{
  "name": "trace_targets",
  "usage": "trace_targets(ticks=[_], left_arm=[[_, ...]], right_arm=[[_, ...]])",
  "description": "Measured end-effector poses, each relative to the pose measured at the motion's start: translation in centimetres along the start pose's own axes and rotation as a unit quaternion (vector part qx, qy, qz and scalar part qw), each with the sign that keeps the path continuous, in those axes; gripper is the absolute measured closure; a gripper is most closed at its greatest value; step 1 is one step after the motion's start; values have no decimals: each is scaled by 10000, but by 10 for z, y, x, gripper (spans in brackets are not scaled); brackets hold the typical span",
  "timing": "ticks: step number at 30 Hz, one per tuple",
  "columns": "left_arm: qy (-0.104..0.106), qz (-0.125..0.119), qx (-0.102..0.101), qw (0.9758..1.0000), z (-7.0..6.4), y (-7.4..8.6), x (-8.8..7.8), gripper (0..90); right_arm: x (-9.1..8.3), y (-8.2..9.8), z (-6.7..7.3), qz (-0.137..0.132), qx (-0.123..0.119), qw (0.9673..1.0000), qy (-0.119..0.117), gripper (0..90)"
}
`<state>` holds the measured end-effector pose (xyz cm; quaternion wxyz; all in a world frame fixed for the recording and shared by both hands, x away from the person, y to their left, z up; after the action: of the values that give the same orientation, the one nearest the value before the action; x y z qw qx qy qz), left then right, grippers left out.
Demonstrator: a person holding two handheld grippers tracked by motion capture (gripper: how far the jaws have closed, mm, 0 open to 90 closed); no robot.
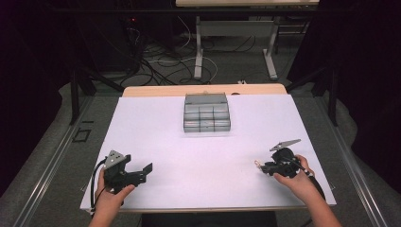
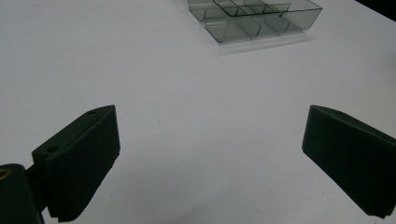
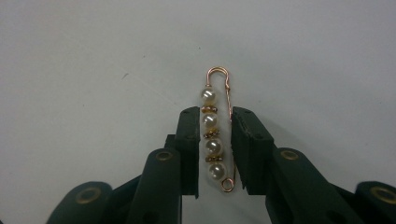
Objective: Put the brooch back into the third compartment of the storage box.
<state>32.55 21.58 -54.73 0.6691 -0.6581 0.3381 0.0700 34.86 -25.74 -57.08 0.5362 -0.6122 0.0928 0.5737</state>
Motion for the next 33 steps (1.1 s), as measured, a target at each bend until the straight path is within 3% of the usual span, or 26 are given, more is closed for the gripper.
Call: trace_targets(ticks=[18, 33], left_arm=[[-7, 7, -2, 10000, 0, 0, 0, 41], [-7, 1, 8, 10000, 0, 0, 0, 41]], right_arm=[[7, 5, -1, 219, 165, 9996, -30, 774], [7, 5, -2, 226, 102, 9997, 7, 800]])
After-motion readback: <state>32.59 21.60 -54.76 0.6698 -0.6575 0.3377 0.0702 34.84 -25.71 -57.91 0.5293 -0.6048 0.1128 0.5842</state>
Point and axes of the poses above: each handheld gripper's, and its own axes: x roughly forward along the jaws, y roughly out of its underside, z roughly to its left, the point moved 5 cm from there along x, roughly forward along the jaws, and after that the axes turned 8 degrees about -y, right-handed, at the moved point
